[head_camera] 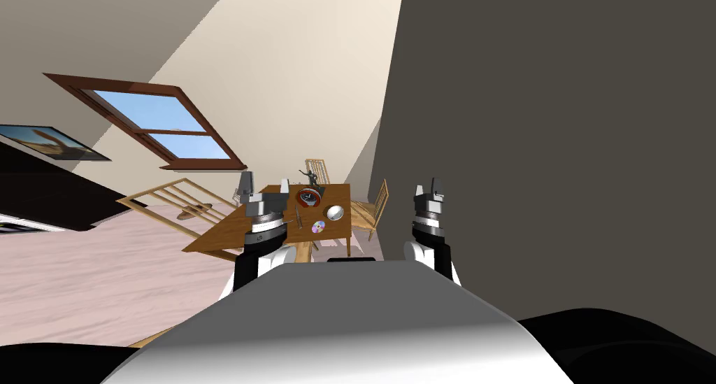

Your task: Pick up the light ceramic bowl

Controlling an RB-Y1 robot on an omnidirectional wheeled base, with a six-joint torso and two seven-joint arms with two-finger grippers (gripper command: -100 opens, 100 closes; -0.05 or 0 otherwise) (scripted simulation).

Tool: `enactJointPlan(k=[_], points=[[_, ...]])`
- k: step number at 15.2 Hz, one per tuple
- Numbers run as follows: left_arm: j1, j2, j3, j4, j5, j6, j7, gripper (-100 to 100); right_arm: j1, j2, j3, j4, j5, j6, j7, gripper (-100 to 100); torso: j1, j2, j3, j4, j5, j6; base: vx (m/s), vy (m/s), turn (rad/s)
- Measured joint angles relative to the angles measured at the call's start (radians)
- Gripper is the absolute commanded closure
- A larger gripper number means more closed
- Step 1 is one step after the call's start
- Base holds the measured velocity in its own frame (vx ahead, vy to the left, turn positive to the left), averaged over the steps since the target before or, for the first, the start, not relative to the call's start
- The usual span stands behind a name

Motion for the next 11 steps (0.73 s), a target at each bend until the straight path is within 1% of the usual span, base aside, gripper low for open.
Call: enactJointPlan(k=[1, 3, 6, 9, 10, 11], points=[[-0.004, 0.011, 0.000, 0.005, -0.001, 0.002, -0.001, -100, 0.000, 0.000, 0.000, 0.000, 0.000, 0.000, 0.000, 0, 0.000, 0.000, 0.000, 0.000, 0.000, 0.000, 0.002, -0.007, 0.002], [-0.014, 0.048, -0.001, 0.027, -0.003, 0.013, -0.003, -100, 0.000, 0.000, 0.000, 0.000, 0.000, 0.000, 0.000, 0, 0.000, 0.000, 0.000, 0.000, 0.000, 0.000, 0.005, -0.012, 0.004], [-0.042, 0.107, 0.003, 0.075, -0.006, 0.057, -0.006, -100, 0.000, 0.000, 0.000, 0.000, 0.000, 0.000, 0.000, 0, -0.001, -0.001, -0.001, 0.000, 0.000, 0.000, 0.008, -0.019, 0.005], [-0.064, 0.134, -0.006, 0.110, -0.015, 0.110, -0.018, -100, 0.000, 0.000, 0.000, 0.000, 0.000, 0.000, 0.000, 0, -0.001, -0.001, -0.001, 0.000, 0.000, 0.000, 0.007, -0.020, 0.005], [-0.071, 0.144, -0.003, 0.120, -0.015, 0.128, -0.019, -100, 0.000, 0.000, 0.000, 0.000, 0.000, 0.000, 0.000, 0, -0.001, -0.001, -0.001, 0.000, 0.000, 0.000, 0.006, -0.019, 0.007], [-0.086, 0.157, 0.005, 0.141, -0.013, 0.145, -0.017, -100, 0.000, 0.000, 0.000, 0.000, 0.000, 0.000, 0.000, 0, -0.001, -0.001, -0.001, 0.000, 0.000, 0.000, 0.006, -0.016, 0.004]])
